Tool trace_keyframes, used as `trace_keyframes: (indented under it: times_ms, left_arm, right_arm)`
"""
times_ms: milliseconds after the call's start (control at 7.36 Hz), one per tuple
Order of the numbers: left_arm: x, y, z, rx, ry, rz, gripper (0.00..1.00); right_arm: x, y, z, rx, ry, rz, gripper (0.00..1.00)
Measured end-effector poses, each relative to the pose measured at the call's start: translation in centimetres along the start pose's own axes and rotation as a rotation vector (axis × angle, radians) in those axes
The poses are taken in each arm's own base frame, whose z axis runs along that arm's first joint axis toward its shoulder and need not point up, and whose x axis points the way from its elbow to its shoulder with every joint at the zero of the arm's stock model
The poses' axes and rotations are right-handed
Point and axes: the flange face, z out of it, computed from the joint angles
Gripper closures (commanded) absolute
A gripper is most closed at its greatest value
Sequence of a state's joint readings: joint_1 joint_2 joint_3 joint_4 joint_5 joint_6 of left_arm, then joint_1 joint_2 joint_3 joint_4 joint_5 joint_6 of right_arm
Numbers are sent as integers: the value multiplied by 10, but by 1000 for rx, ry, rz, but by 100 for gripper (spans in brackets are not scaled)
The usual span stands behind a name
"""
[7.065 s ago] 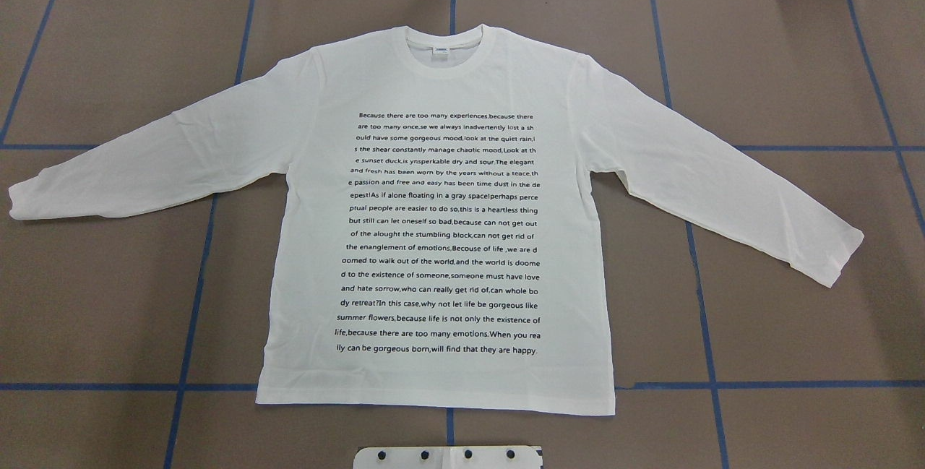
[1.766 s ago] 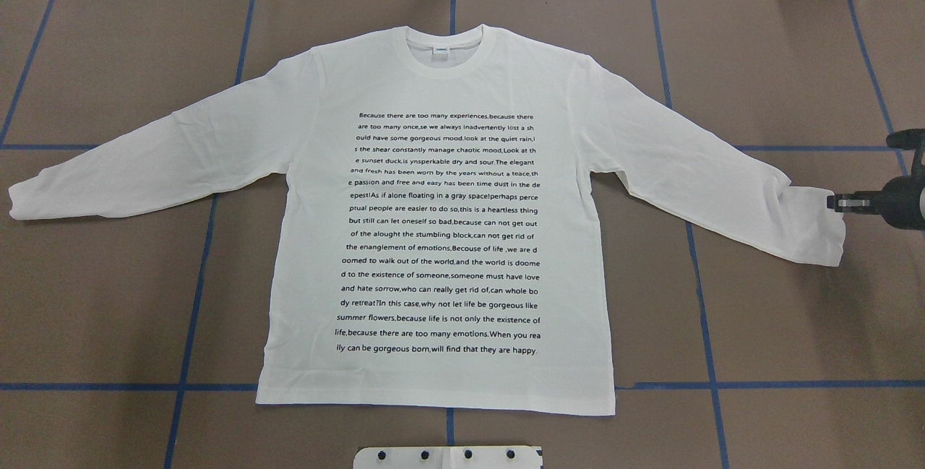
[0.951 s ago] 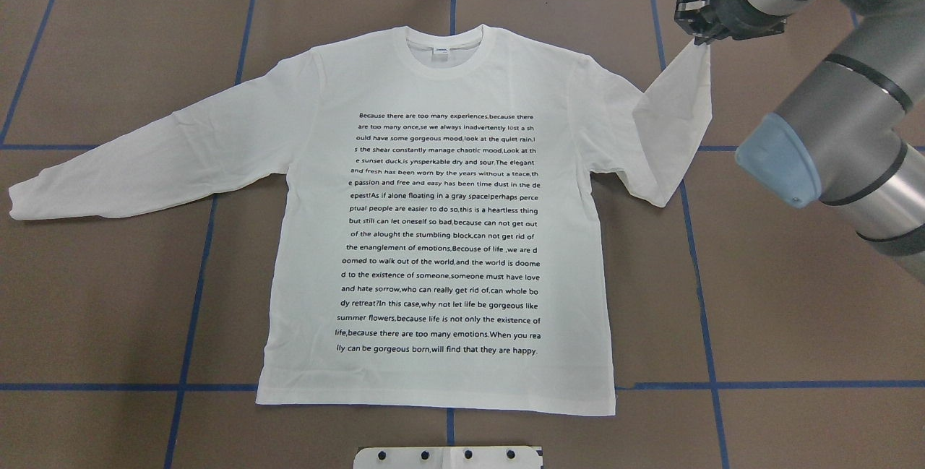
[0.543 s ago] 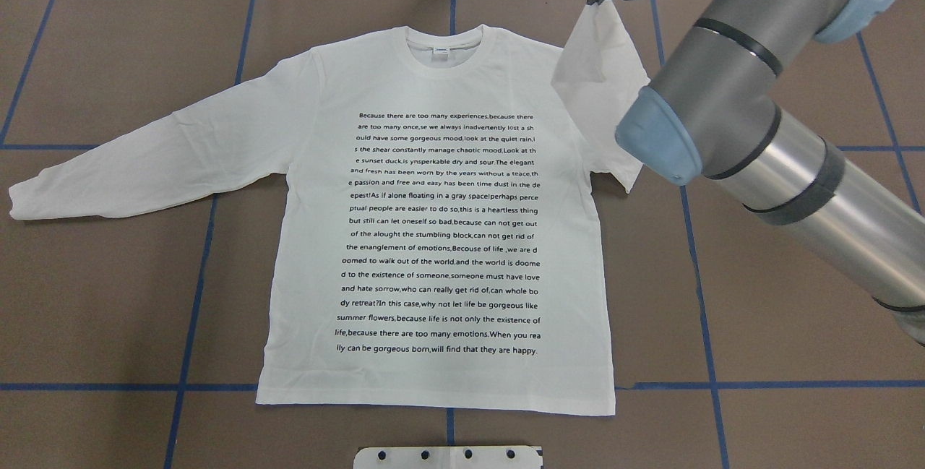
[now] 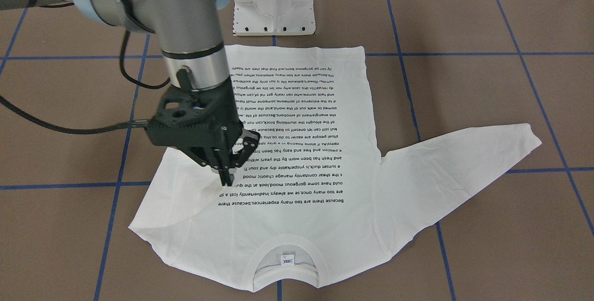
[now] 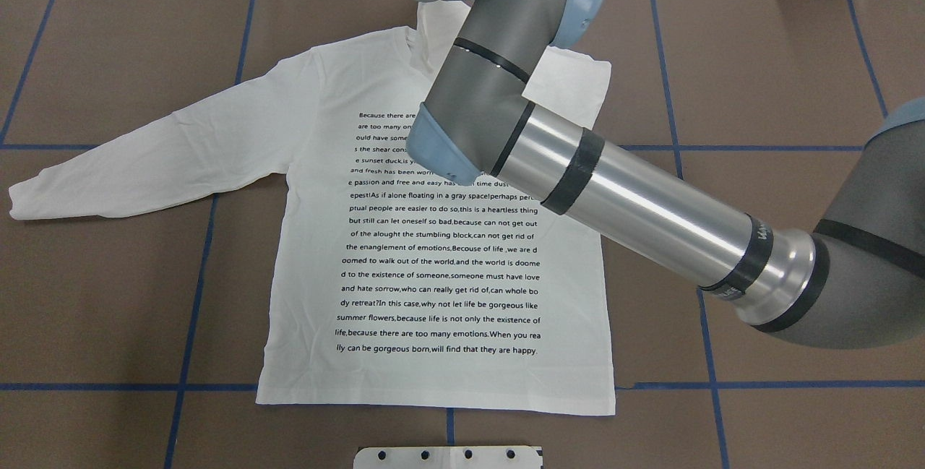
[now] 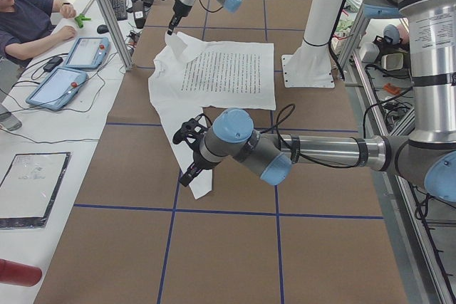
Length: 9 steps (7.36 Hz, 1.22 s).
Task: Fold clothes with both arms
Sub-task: 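Grasp the sleeve nearest the right gripper and carry it across the shirt body, then release the sleeve on the shirt body and withdraw the right gripper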
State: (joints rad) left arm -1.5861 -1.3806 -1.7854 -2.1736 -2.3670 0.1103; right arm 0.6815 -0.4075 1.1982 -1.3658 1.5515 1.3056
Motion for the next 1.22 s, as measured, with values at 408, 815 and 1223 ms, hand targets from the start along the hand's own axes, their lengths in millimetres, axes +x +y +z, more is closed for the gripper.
trace_keyframes:
  times_ms: [408,815,1223]
  left_arm:
    - [0,0,0,0,-1,-2,0]
    - [-1,0,1,-1,0,-3,0]
    - [2,-15,-2,23,-1,22,0]
  right_arm:
    - [-69,69,10,6,8,14,1]
    - [-86,81,5,-4,3,25,1]
    - [-44,16,11,-105,114,29,0]
